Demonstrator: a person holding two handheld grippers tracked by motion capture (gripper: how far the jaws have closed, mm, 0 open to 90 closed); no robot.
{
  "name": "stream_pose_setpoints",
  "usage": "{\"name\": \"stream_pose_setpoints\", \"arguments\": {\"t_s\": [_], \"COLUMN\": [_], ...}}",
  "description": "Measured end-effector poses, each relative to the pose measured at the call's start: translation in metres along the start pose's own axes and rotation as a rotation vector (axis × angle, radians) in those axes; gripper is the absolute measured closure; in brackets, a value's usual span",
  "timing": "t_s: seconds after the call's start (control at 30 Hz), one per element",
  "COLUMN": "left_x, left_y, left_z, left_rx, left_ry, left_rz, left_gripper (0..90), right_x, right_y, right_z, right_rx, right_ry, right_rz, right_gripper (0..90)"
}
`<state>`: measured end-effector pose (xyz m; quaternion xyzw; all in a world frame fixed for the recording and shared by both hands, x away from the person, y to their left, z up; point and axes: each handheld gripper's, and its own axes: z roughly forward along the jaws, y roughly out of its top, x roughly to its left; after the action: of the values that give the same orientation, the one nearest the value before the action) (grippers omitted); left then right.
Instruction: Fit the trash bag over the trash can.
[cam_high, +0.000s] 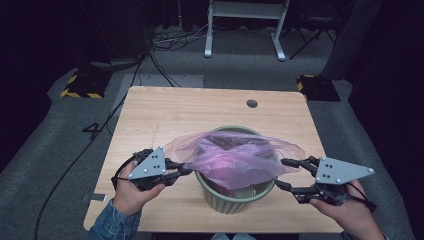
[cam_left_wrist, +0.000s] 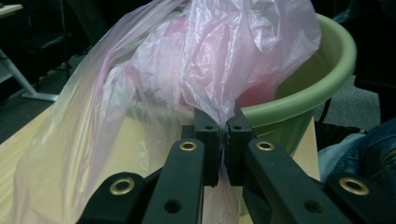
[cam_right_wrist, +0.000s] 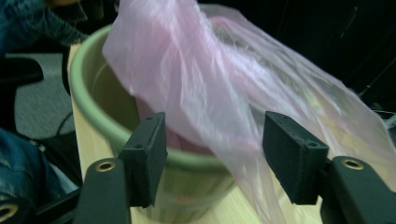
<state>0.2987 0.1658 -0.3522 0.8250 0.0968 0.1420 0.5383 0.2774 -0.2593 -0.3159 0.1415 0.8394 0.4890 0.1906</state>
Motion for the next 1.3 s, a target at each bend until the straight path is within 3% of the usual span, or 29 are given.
{"name": "stream_pose_setpoints", "arguments": {"t_s": [0.03, 0.07, 0.13, 0.2, 0.27, 0.4, 0.53, 0.63, 0.7, 0.97, 1.03, 1.1, 1.3], "left_x": [-0.001, -0.002, -0.005, -0.007, -0.009, -0.011, -0.012, -0.016, -0.019, -0.023, -0.023, -0.022, -0.014], "left_y": [0.0, 0.0, -0.004, -0.006, -0.008, -0.007, -0.017, -0.026, -0.029, -0.031, -0.033, -0.036, -0.046], "left_z": [0.0, 0.0, 0.0, 0.0, 0.0, 0.001, 0.001, 0.006, 0.011, 0.013, 0.015, 0.019, 0.023], "left_rx": [0.002, 0.007, 0.008, 0.009, 0.005, 0.017, 0.0, -0.005, 0.011, 0.027, 0.054, 0.085, 0.089], "left_ry": [-0.009, -0.017, -0.032, -0.047, -0.062, -0.05, -0.075, -0.118, -0.125, -0.168, -0.159, -0.153, -0.146], "left_rz": [0.007, 0.016, 0.018, 0.021, 0.023, 0.036, 0.003, -0.016, -0.004, 0.013, 0.018, 0.016, -0.03], "left_gripper": [88.1, 88.3, 88.7, 88.7, 88.7, 88.7, 89.2, 89.4, 89.4, 89.3, 89.3, 89.3, 89.3], "right_x": [-0.003, -0.005, -0.006, -0.003, 0.001, 0.009, 0.017, 0.024, 0.029, 0.037, 0.038, 0.037, 0.035], "right_y": [0.001, 0.001, -0.001, -0.003, -0.004, -0.004, -0.013, -0.026, -0.035, -0.051, -0.054, -0.06, -0.067], "right_z": [0.001, 0.003, 0.005, 0.003, 0.0, -0.01, -0.015, -0.009, -0.001, 0.018, 0.021, 0.025, 0.026], "right_rx": [0.011, 0.039, 0.078, 0.077, 0.076, 0.064, 0.097, 0.158, 0.19, 0.245, 0.268, 0.323, 0.314], "right_ry": [0.022, 0.065, 0.095, 0.119, 0.113, 0.127, 0.154, 0.179, 0.215, 0.269, 0.263, 0.219, 0.203], "right_rz": [0.012, 0.017, 0.028, 0.038, 0.027, 0.027, 0.035, 0.039, 0.046, 0.065, 0.062, 0.048, 0.07], "right_gripper": [64.1, 75.2, 90.0, 90.0, 90.0, 90.0, 90.0, 90.0, 90.0, 90.0, 90.0, 90.0, 90.0]}}
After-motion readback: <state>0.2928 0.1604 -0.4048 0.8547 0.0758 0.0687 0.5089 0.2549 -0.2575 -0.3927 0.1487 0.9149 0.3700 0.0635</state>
